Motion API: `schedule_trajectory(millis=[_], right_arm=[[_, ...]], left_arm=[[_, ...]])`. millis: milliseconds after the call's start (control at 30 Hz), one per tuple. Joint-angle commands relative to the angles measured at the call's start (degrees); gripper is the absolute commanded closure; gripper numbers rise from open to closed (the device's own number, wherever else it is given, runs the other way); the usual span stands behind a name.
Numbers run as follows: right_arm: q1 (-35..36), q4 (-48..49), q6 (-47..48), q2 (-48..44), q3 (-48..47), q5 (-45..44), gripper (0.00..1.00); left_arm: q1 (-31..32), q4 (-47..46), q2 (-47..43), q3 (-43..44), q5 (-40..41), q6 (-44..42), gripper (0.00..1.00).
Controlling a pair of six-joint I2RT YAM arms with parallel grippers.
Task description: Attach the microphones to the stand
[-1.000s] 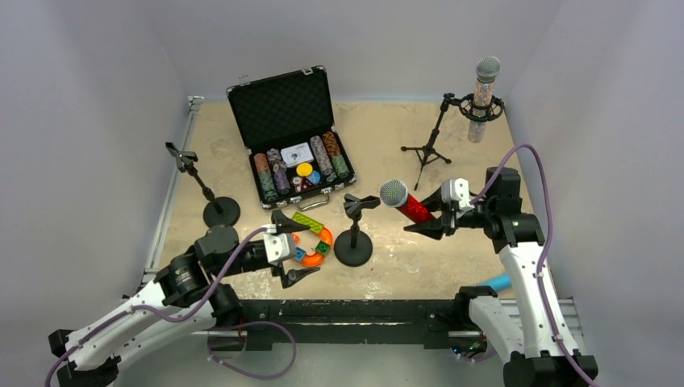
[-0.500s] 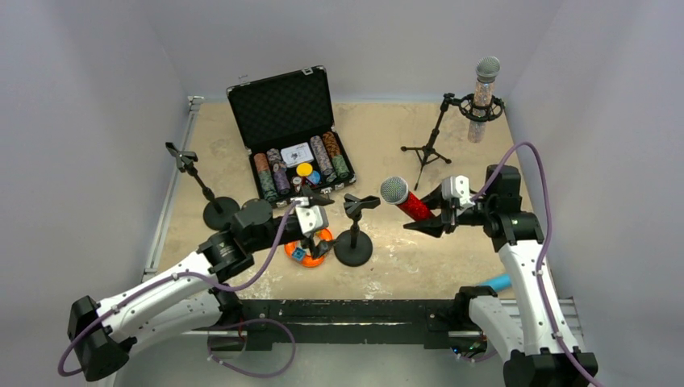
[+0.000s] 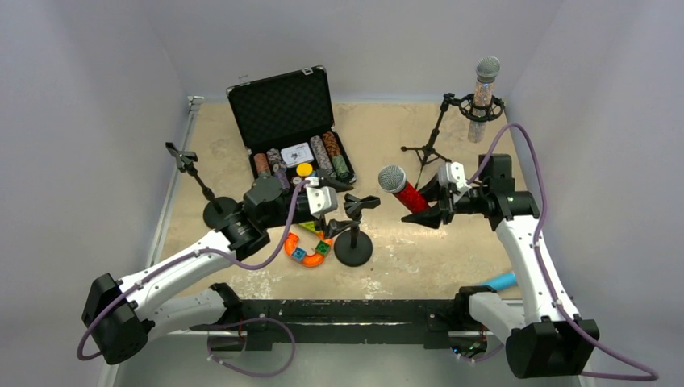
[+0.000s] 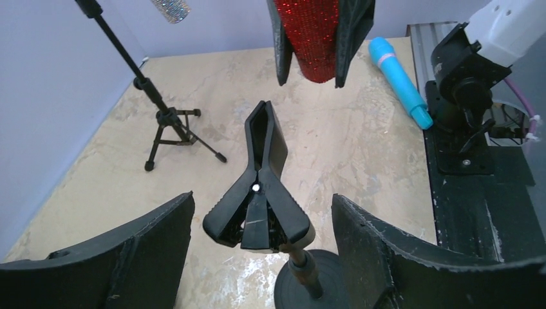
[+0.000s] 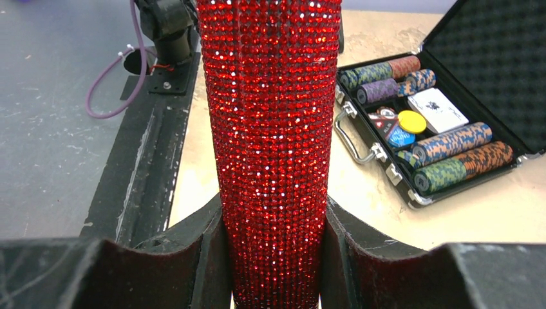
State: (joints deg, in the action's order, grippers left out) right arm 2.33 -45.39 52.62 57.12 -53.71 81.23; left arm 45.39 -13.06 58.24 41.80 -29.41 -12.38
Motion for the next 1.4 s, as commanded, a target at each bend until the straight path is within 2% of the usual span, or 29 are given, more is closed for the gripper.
schedule_trajectory(millis=[0, 200, 233, 267, 367, 600, 767, 1000, 1233, 1367], right_arm=[[1.56, -2.54, 3.71, 1.54, -4.05, 3.3, 1.0], [5.48, 3.55, -0.67, 2.47, -3.38, 0.16, 1.0], [6.81, 8.24, -4.23, 2.62, -2.29, -1.05, 1.0], [7.26, 9.74, -5.19, 2.9, -1.94, -1.5, 1.0], [8.1, 12.03, -6.06, 4.79, -1.87, -2.61, 1.0], [11.76, 14.27, -5.31, 9.18, -1.21, -6.36, 1.0], [14.69, 18.6, -8.38, 11.88, 0.76, -6.82, 1.0], [21.89, 21.02, -8.2, 15.44, 2.09, -11.01, 1.0], [26.6, 28.1, -18.08, 19.32, 2.52, -11.14, 1.0], [27.04, 30.0, -22.05, 19.08, 2.62, -12.89, 1.0]], left_arm=[[-0.31, -3.73, 1.05, 3.16, -6.69, 1.05, 0.21], [-0.3, -1.92, 1.28, 3.2, -5.57, 1.93, 0.38], [-0.37, -1.14, 1.65, 3.6, -4.43, 2.2, 0.67], [-0.36, -0.5, 1.94, 3.95, -3.72, 2.51, 0.79], [-0.37, 1.13, 2.48, 4.42, -2.62, 3.41, 1.0], [-0.37, 0.98, 2.16, 2.97, -0.76, 6.67, 1.0], [-0.37, -1.32, 1.76, 1.44, -1.16, 9.07, 1.0], [-0.36, -4.46, 1.76, -0.43, -0.54, 14.35, 1.0], [-0.35, -11.01, 1.72, -3.55, 0.27, 20.86, 1.0], [-0.34, -11.06, 1.34, -4.21, 0.66, 21.52, 1.0]])
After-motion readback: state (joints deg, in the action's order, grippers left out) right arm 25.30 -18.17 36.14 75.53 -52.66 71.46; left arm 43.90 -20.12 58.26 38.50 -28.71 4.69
